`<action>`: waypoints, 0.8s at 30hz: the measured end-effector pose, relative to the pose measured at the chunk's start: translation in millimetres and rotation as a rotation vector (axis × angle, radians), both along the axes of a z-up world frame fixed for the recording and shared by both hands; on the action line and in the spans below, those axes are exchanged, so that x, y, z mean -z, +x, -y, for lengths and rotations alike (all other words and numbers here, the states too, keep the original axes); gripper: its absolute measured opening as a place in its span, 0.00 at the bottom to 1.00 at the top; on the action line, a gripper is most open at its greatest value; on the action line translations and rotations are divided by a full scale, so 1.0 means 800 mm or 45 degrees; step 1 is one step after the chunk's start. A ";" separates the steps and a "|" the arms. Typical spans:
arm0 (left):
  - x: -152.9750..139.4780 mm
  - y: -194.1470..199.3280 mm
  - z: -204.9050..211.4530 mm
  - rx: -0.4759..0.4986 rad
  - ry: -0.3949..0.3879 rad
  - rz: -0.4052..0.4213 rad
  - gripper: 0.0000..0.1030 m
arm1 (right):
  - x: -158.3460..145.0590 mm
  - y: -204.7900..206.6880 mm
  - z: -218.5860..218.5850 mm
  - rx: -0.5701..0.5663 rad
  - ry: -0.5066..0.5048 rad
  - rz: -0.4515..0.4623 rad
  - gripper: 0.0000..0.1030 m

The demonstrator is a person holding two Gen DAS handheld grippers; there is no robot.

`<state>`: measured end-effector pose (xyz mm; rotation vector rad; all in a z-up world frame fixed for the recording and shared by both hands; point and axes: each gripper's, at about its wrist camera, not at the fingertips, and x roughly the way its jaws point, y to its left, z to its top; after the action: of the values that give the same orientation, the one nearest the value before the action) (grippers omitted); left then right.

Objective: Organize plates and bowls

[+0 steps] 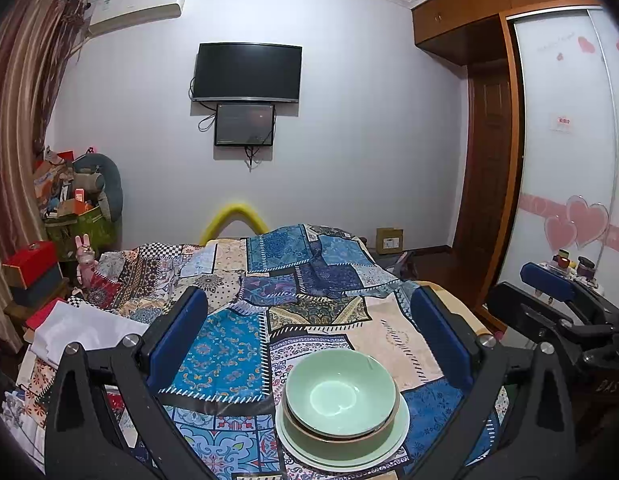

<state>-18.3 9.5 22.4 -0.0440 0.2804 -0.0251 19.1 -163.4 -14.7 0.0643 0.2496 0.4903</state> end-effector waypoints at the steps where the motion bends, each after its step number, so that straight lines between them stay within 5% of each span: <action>1: 0.000 0.000 0.000 0.001 0.002 0.000 1.00 | 0.000 0.000 0.000 0.001 -0.001 0.000 1.00; 24: 0.003 0.007 -0.002 0.044 -0.021 -0.033 1.00 | -0.002 0.004 0.002 0.005 0.010 -0.024 1.00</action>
<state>-12.5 11.2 20.1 -0.0559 0.3070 -0.0610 22.3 -165.4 -13.3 0.0767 0.2657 0.4867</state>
